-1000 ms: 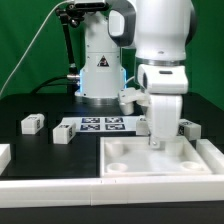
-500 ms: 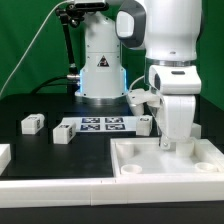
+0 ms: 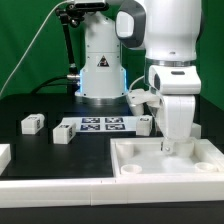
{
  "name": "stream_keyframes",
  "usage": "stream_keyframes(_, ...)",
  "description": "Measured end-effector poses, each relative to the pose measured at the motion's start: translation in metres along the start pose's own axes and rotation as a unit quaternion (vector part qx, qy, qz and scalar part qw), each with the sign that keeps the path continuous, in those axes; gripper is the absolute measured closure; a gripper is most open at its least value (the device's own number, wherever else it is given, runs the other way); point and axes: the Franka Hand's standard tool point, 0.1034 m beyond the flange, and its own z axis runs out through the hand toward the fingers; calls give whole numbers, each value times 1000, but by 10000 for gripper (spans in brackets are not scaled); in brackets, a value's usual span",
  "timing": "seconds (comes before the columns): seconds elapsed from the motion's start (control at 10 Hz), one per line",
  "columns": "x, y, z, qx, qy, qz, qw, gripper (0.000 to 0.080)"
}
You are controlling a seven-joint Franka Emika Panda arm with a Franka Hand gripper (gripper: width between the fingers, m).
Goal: Assemble one leg
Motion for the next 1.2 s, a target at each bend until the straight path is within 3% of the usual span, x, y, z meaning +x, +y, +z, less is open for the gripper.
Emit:
stream_keyframes(0.1,0,0,0,0,0,0,1000,188)
stream_keyframes(0.2,0,0,0,0,0,0,1000,161)
stream_keyframes(0.5,0,0,-1,-1,0,1,1000,150)
stream_keyframes(0.9,19,-8,-47,-31,-1,76,997,150)
stream_keyframes(1.2,21,-12,-49,-29,-3,89,996,150)
